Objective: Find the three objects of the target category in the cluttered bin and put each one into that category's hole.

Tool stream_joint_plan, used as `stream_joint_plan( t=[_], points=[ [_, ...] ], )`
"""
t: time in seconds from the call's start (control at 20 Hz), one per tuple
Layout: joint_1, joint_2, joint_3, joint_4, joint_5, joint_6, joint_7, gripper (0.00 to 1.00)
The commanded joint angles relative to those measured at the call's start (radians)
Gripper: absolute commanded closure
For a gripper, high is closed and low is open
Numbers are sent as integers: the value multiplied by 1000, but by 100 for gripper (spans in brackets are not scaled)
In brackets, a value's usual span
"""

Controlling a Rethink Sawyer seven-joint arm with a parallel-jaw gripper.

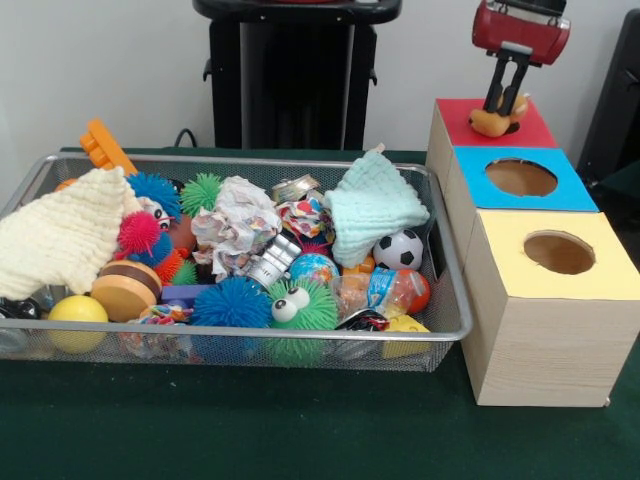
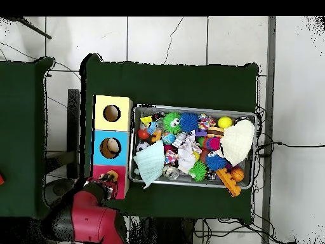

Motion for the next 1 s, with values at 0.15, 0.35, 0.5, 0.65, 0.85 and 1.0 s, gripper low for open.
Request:
stream_joint_plan(
  t=[0.15, 0.35, 0.5, 0.65, 0.85, 1.0],
  points=[
    [2, 26, 87, 54, 51, -23, 263, 100],
    [8, 25, 85, 54, 56, -19, 267, 100],
    [9, 23, 84, 55, 57, -15, 265, 100],
    [10, 25, 83, 53, 58, -13, 265, 100],
    [13, 29, 81, 53, 62, -16, 270, 100],
    [12, 28, 84, 56, 62, -20, 268, 100]
  ],
)
